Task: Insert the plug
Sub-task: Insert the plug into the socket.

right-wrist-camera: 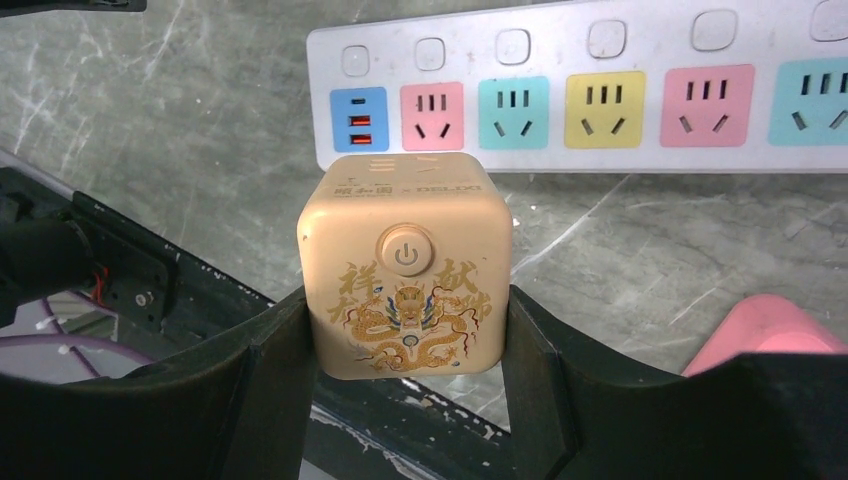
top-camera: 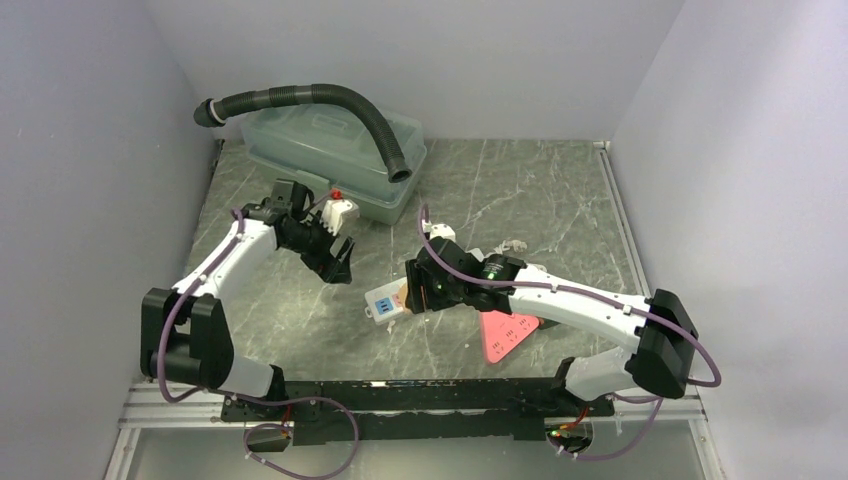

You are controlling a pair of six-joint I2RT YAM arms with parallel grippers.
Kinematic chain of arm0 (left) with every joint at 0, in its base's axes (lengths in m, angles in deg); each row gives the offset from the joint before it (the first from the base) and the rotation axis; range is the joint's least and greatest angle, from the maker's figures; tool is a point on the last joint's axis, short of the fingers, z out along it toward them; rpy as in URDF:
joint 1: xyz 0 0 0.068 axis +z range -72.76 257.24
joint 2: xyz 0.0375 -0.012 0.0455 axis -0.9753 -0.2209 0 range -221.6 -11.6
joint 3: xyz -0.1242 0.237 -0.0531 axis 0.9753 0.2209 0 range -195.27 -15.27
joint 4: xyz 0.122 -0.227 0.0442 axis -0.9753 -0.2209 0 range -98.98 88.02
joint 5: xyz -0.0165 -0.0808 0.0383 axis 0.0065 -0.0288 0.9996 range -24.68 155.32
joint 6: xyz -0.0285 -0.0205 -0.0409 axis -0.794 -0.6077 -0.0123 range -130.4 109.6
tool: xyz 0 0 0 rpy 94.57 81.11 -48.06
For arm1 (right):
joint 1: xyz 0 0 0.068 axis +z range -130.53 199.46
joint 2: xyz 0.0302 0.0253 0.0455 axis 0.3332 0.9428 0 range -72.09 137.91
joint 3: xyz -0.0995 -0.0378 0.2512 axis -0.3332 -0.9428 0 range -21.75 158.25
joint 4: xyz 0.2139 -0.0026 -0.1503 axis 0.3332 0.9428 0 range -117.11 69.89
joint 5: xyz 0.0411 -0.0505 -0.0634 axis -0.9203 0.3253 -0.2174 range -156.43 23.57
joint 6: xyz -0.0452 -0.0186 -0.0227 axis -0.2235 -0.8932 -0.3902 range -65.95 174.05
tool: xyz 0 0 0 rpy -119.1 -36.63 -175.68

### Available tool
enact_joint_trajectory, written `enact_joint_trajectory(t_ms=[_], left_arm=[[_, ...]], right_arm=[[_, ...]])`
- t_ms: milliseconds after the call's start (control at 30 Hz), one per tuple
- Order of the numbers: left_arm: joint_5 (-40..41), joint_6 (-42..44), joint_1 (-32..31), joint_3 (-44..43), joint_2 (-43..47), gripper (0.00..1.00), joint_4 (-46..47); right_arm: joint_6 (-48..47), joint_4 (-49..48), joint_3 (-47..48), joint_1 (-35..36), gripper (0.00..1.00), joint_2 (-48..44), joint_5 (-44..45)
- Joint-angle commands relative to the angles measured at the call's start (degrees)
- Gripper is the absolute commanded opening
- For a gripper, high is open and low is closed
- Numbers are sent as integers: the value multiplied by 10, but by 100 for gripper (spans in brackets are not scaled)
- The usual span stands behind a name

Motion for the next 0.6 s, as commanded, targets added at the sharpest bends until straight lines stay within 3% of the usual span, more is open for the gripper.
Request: enact_joint_trajectory(t_ms=[0,167,567], left_arm=[[-26,0,-1,-3,-21,91,22],[-51,4,2,-7,-46,84,19],[-52,-7,13,-16,-52,86,40]], right_arm=[[-17,-11,16,4,0,12,29],[-52,-87,-21,7,0,-11,9],[-211,-216,-95,7,0,-71,-111]])
